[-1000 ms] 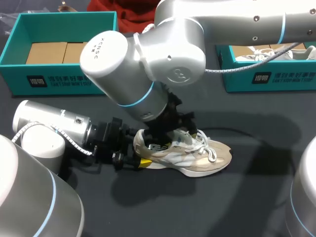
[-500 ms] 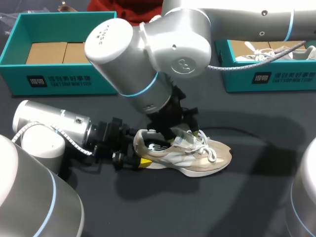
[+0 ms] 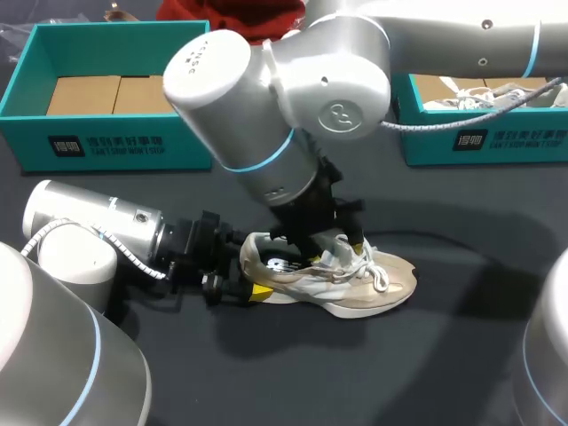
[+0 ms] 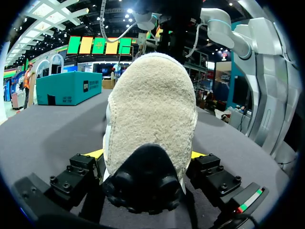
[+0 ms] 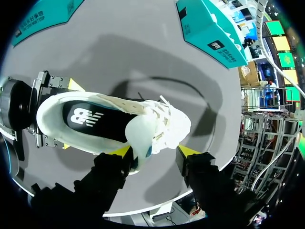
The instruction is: Take the shoe out of the shoebox, open the shoe tongue, remove and reinsert the insole, then place the shoe into the shoebox
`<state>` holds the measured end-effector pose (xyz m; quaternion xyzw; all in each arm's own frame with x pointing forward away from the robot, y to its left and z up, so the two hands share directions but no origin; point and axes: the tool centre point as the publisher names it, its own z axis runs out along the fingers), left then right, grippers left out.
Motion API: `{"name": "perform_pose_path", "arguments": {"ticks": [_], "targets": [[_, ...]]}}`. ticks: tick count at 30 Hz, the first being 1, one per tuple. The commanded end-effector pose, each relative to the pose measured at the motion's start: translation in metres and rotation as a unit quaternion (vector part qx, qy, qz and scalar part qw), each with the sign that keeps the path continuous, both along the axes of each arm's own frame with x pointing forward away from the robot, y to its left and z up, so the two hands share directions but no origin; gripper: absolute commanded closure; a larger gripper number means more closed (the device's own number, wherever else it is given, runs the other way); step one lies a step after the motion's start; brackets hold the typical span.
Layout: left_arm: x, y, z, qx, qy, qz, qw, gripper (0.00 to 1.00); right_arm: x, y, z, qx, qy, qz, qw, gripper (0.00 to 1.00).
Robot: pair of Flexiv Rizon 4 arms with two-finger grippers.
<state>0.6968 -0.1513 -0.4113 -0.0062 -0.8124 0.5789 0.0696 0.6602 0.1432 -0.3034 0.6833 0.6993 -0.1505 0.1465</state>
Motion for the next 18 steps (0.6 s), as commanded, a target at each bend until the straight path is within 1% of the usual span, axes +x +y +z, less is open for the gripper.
{"name": "perform_pose_path", "arguments": {"ticks": [1,2,7,9,10,13,15,18], "targets": [[-0.0006,-0.002,-0.0045,0.001,0.0,0.0,1.0,1.0,-0.0028,-0.0083,-0.0123,0.024,-0.106,-0.237,0.965,0.47],[-0.0006,-0.002,-0.0045,0.001,0.0,0.0,1.0,1.0,-0.0014,-0.0081,-0.0143,0.027,-0.103,-0.235,0.966,0.5],[-0.0006,-0.002,-0.0045,0.001,0.0,0.0,1.0,1.0,0.0006,-0.0091,-0.0168,0.032,-0.099,-0.234,0.967,0.53],[-0.0006,-0.002,-0.0045,0.001,0.0,0.0,1.0,1.0,0.0006,-0.0091,-0.0169,0.035,-0.098,-0.234,0.967,0.58],[-0.0006,-0.002,-0.0045,0.001,0.0,0.0,1.0,1.0,0.0006,-0.0091,-0.0168,0.037,-0.098,-0.234,0.967,0.64],[-0.0006,-0.002,-0.0045,0.001,0.0,0.0,1.0,1.0,0.0007,-0.0087,-0.0162,0.046,-0.089,-0.231,0.968,1.0],[-0.0006,-0.002,-0.0045,0.001,0.0,0.0,1.0,1.0,0.0014,-0.0094,-0.0156,0.051,-0.073,-0.219,0.972,1.0],[-0.0006,-0.002,-0.0045,0.001,0.0,0.0,1.0,1.0,0.004,-0.0101,-0.0144,0.063,-0.04,-0.173,0.982,1.0]]}}
